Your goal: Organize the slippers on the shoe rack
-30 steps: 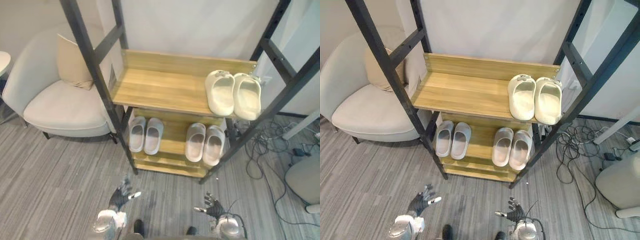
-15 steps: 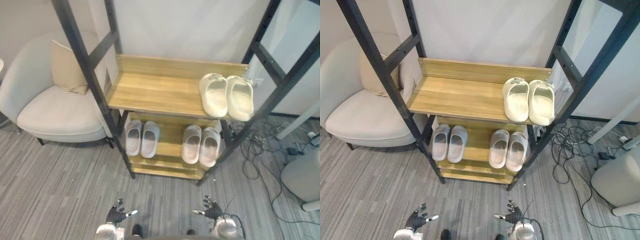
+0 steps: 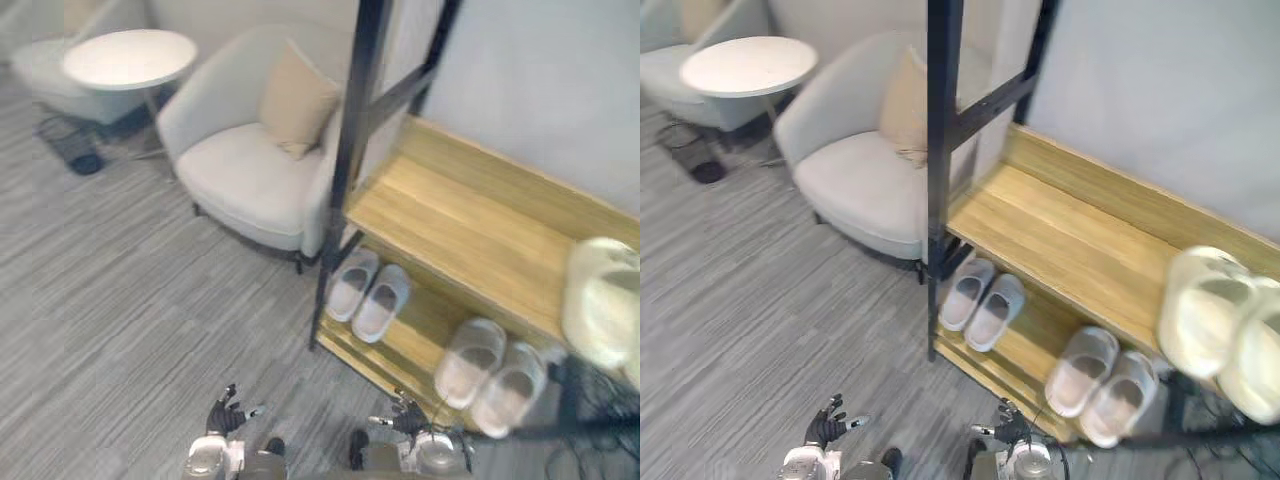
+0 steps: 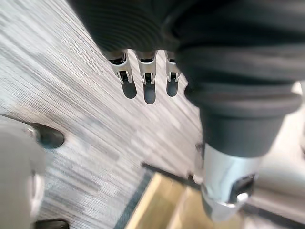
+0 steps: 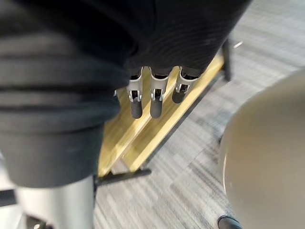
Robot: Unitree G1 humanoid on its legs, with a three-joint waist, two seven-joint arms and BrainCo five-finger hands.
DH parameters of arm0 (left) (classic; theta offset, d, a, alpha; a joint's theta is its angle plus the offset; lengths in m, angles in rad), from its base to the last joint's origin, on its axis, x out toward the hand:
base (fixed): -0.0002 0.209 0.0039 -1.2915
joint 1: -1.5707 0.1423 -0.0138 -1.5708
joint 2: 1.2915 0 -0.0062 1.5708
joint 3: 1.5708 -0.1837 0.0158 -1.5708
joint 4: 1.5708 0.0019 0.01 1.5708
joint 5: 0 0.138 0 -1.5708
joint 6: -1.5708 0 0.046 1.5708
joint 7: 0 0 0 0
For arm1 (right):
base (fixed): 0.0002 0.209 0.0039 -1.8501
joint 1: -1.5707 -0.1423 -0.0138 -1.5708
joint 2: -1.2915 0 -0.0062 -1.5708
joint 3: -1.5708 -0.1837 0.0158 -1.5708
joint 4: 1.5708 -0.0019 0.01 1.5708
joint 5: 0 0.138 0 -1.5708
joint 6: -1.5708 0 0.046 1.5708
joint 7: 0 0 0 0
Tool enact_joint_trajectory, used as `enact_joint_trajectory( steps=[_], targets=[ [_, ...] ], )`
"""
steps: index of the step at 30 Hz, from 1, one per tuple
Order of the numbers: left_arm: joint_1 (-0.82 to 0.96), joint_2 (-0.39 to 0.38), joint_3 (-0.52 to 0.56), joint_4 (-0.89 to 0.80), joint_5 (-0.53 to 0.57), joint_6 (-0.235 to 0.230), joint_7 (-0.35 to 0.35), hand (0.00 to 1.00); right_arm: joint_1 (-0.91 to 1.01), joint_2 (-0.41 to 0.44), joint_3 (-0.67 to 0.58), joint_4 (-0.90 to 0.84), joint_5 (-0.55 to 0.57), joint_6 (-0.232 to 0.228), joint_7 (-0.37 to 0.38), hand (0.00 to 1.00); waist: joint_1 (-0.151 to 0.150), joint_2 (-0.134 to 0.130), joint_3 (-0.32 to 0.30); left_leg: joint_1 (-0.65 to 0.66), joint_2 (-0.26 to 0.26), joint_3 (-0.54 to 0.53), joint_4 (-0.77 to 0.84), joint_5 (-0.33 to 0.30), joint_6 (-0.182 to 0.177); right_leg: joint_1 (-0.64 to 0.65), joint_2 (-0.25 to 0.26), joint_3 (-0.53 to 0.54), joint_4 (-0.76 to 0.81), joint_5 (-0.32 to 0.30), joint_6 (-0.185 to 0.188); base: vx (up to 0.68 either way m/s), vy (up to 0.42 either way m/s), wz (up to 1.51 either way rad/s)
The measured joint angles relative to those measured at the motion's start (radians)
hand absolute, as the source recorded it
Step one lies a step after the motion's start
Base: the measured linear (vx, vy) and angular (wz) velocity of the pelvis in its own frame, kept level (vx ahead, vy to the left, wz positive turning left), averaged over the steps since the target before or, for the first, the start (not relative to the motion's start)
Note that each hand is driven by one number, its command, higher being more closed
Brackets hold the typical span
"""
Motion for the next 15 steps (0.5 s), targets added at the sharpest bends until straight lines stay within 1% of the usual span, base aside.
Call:
enact_joint_trajectory(
  steps=[1, 2, 3, 4, 5, 6, 7, 8, 9, 10, 11, 12, 13, 14, 15],
  targets=[
    [0.004, -0.012, 0.000, 0.002, -0.008, 0.001, -0.001, 0.00, -0.011, -0.002, -0.012, -0.001, 0.000, -0.001, 0.000, 0.00, 0.001, 0.020, 0.005, -0.027, 0.009, 0.006, 0.014, -0.001, -0.005, 0.014, 0.010, -0.027, -0.021, 0.008, -0.009, 0.18, -0.095, 0.66],
    [0.006, -0.020, -0.004, 0.003, -0.013, 0.001, -0.003, 0.00, -0.021, -0.002, -0.027, -0.002, 0.000, -0.001, -0.002, 0.00, -0.004, 0.031, 0.003, -0.057, 0.021, 0.037, 0.029, 0.001, -0.015, 0.024, 0.013, -0.064, -0.045, 0.011, -0.013, 0.20, -0.092, 0.96],
    [-0.001, -0.023, -0.008, 0.003, -0.022, 0.001, -0.003, 0.00, -0.023, -0.004, -0.028, -0.001, 0.001, -0.001, -0.002, 0.00, -0.005, 0.035, 0.009, -0.070, 0.033, 0.099, 0.043, 0.011, -0.032, 0.051, 0.014, -0.112, -0.068, 0.012, -0.014, 0.20, -0.098, 1.01],
    [-0.009, -0.023, -0.009, 0.002, -0.026, 0.001, -0.003, 0.00, -0.027, -0.003, -0.028, -0.002, 0.001, -0.001, -0.003, 0.00, -0.005, 0.030, 0.018, -0.079, 0.040, 0.147, 0.048, 0.016, -0.040, 0.070, 0.012, -0.135, -0.073, 0.012, -0.014, 0.17, -0.091, 1.02],
    [-0.023, -0.022, -0.014, -0.001, -0.027, 0.001, -0.003, 0.00, -0.038, 0.001, -0.030, -0.005, 0.001, -0.001, -0.007, 0.00, -0.005, 0.019, 0.027, -0.084, 0.058, 0.257, 0.046, 0.025, -0.055, 0.098, 0.005, -0.175, -0.083, 0.012, -0.014, 0.11, -0.067, 0.92],
    [-0.037, -0.020, -0.036, -0.002, -0.027, 0.001, -0.002, 0.00, -0.041, 0.003, -0.036, -0.010, 0.005, -0.001, -0.014, 0.00, -0.010, 0.014, 0.031, -0.086, 0.097, 0.430, 0.046, 0.031, -0.028, 0.123, 0.004, -0.217, -0.087, 0.012, -0.015, 0.13, -0.054, 1.13],
    [-0.050, -0.020, -0.061, -0.003, -0.026, 0.001, -0.004, 0.00, -0.044, 0.003, -0.039, -0.024, 0.021, -0.001, -0.023, 0.00, -0.022, 0.015, 0.030, -0.101, 0.137, 0.617, 0.058, 0.038, 0.028, 0.139, 0.003, -0.261, -0.086, 0.007, -0.015, 0.15, 0.015, 1.16],
    [-0.064, -0.019, -0.077, -0.004, -0.026, 0.001, -0.005, 0.00, -0.062, 0.006, -0.053, -0.027, 0.022, -0.002, -0.027, 0.00, -0.030, 0.010, 0.032, -0.109, 0.156, 0.757, 0.072, 0.044, 0.050, 0.147, -0.005, -0.288, -0.084, 0.005, -0.011, 0.20, 0.078, 1.16],
    [-0.081, -0.020, -0.078, -0.006, -0.026, 0.001, -0.005, 0.00, -0.079, 0.006, -0.065, -0.040, 0.026, -0.002, -0.031, 0.00, -0.031, -0.004, 0.033, -0.123, 0.152, 0.863, 0.087, 0.057, 0.071, 0.152, -0.025, -0.317, -0.084, 0.000, -0.004, 0.22, 0.152, 0.96],
    [-0.086, -0.019, -0.077, -0.012, -0.026, 0.001, -0.005, 0.00, -0.080, 0.007, -0.066, -0.056, 0.030, -0.002, -0.031, 0.00, -0.033, -0.009, 0.030, -0.130, 0.148, 0.928, 0.089, 0.058, 0.074, 0.155, -0.038, -0.341, -0.084, -0.007, 0.006, 0.19, 0.157, 0.90],
    [-0.088, -0.020, -0.077, -0.028, -0.026, 0.000, -0.005, 0.00, -0.086, 0.007, -0.065, -0.064, 0.030, -0.009, -0.031, 0.00, -0.039, -0.008, 0.030, -0.129, 0.150, 1.040, 0.091, 0.037, 0.119, 0.167, -0.053, -0.370, -0.085, -0.016, 0.017, 0.20, 0.178, 0.78],
    [-0.091, -0.020, -0.077, -0.028, -0.026, 0.001, -0.006, 0.00, -0.090, 0.006, -0.065, -0.064, 0.031, -0.009, -0.031, 0.00, -0.047, 0.003, 0.029, -0.124, 0.162, 1.133, 0.102, 0.000, 0.170, 0.183, -0.052, -0.398, -0.084, -0.028, 0.032, 0.26, 0.182, 1.28],
    [-0.110, -0.009, -0.076, -0.009, -0.025, 0.001, -0.006, 0.00, -0.087, 0.006, -0.067, -0.060, 0.039, -0.006, -0.029, 0.00, -0.048, 0.003, 0.030, -0.110, 0.122, 1.116, 0.087, -0.005, 0.172, 0.223, -0.065, -0.456, -0.074, -0.042, 0.047, 0.27, 0.170, 1.05],
    [-0.109, -0.008, -0.076, -0.009, -0.025, 0.000, -0.006, 0.00, -0.083, 0.007, -0.066, -0.060, 0.039, -0.006, -0.028, 0.00, -0.048, 0.003, 0.030, -0.100, 0.110, 1.104, 0.071, -0.005, 0.172, 0.229, -0.067, -0.461, -0.070, -0.042, 0.046, 0.22, 0.125, 1.04],
    [-0.106, -0.006, -0.076, -0.007, -0.025, 0.001, -0.006, 0.00, -0.081, 0.014, -0.066, -0.060, 0.040, -0.006, -0.028, 0.00, -0.047, 0.003, 0.030, -0.077, 0.084, 1.079, 0.029, -0.002, 0.178, 0.245, -0.073, -0.476, -0.059, -0.041, 0.045, 0.15, 0.112, 0.69]
  ],
)
